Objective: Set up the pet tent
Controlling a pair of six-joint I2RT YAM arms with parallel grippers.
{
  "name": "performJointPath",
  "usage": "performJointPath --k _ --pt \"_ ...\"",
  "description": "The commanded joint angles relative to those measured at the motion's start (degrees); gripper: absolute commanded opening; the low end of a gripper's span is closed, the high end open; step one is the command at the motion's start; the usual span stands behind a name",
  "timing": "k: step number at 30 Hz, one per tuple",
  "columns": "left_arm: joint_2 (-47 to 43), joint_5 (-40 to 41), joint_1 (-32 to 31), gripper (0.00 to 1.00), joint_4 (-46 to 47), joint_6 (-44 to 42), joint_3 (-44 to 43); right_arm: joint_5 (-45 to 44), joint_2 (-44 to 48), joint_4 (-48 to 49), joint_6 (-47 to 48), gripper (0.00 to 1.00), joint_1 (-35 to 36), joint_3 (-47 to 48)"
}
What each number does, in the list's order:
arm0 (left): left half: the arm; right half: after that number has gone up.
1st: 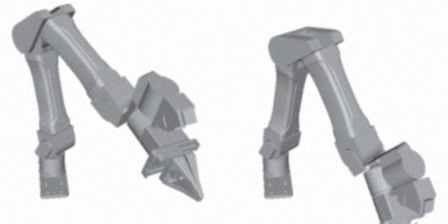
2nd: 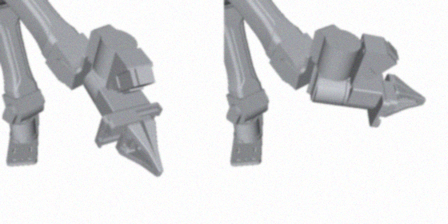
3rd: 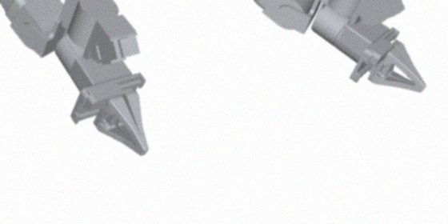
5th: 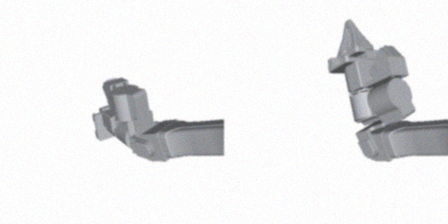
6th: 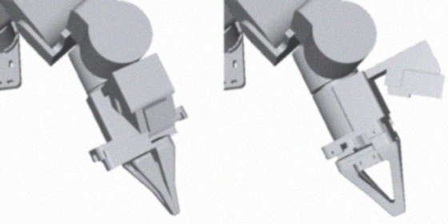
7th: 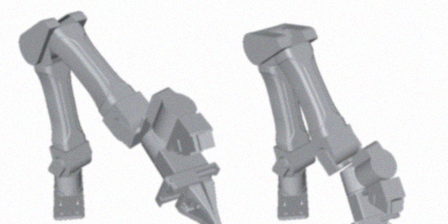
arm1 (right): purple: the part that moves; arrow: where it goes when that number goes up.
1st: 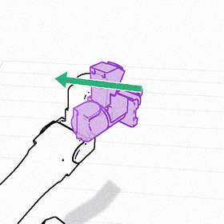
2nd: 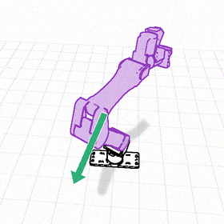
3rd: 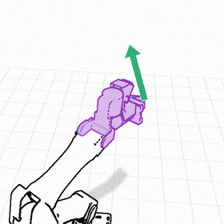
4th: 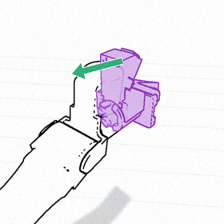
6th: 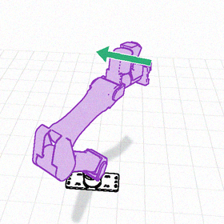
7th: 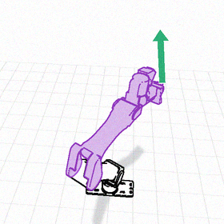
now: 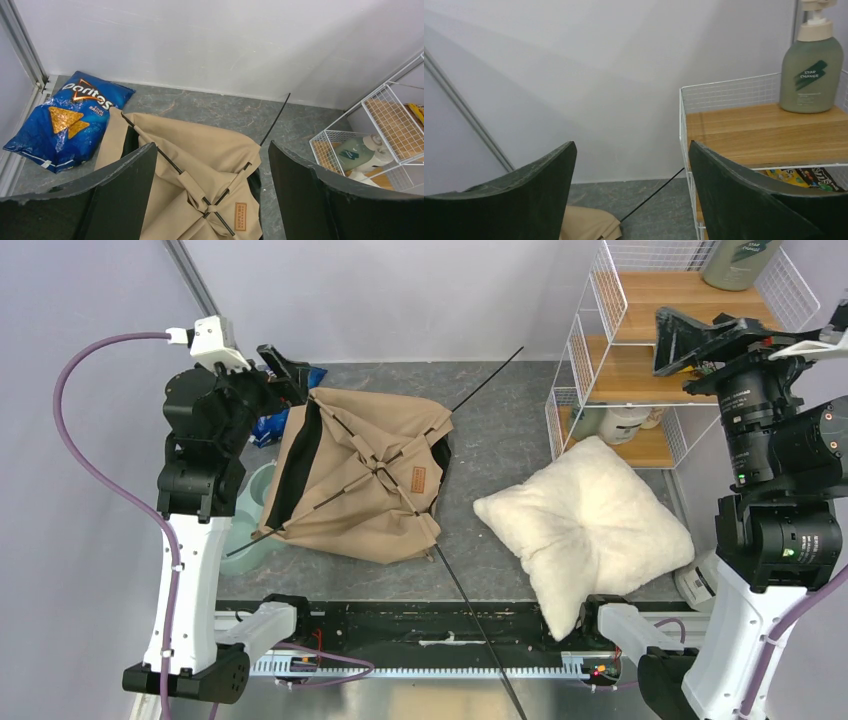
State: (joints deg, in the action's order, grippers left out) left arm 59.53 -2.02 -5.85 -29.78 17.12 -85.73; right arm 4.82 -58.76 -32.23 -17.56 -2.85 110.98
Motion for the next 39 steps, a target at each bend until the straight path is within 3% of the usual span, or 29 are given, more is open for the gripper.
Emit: performJointPath --k 1,4,9,13,16,19,23,26,29,34,36,37,39 --pt "-1.48 -0.14 0.20 0.89 3.94 0.36 1.36 13.04 -0.81 0.57 2.11 0.97 -0.14 -1.05" --pt "-2.06 -0.40 0.20 0.92 5.18 -0.34 3.15 25.96 -1.96 2.34 2.88 0.97 -0.14 -2.97" --pt "-1.46 0.84 0.16 0.96 4.65 -1.58 5.68 34.81 -3.30 4.57 0.33 0.97 -0.14 -3.84" --pt "0.28 4.73 0.18 0.96 2.12 -1.01 5.45 43.10 -2.85 14.03 -6.98 0.97 -0.05 -8.96" --pt "0.63 5.52 0.19 0.96 1.48 -0.29 5.37 44.50 -2.96 21.09 -11.90 0.97 1.24 -16.00" --pt "0.27 5.53 0.22 0.96 1.72 0.18 6.05 40.38 -4.43 15.44 -5.92 0.97 8.10 -18.82" --pt "-0.03 5.84 0.15 0.96 2.01 0.90 6.71 25.78 -8.71 3.28 7.09 0.97 23.42 -17.07" --pt "-0.29 6.40 0.22 0.96 1.92 1.65 6.95 19.57 -12.97 1.88 8.46 0.97 31.56 -17.48" --pt "-0.77 6.99 0.16 0.95 1.84 1.99 7.58 11.71 -17.98 3.97 9.25 0.88 38.66 -19.66" --pt "-1.80 8.13 0.17 0.95 1.55 2.73 8.97 3.07 -30.64 8.62 7.66 0.45 46.62 -19.90" --pt "-2.36 8.32 0.16 0.94 1.27 2.99 9.52 2.57 -35.60 10.63 6.35 0.34 48.14 -19.28" --pt "-2.53 8.41 0.21 0.94 1.14 3.04 9.83 2.81 -37.60 11.46 5.68 0.33 48.66 -19.00" --pt "-2.98 8.51 0.17 0.94 1.04 2.94 10.44 4.14 -41.45 13.48 3.92 0.43 48.98 -18.86"
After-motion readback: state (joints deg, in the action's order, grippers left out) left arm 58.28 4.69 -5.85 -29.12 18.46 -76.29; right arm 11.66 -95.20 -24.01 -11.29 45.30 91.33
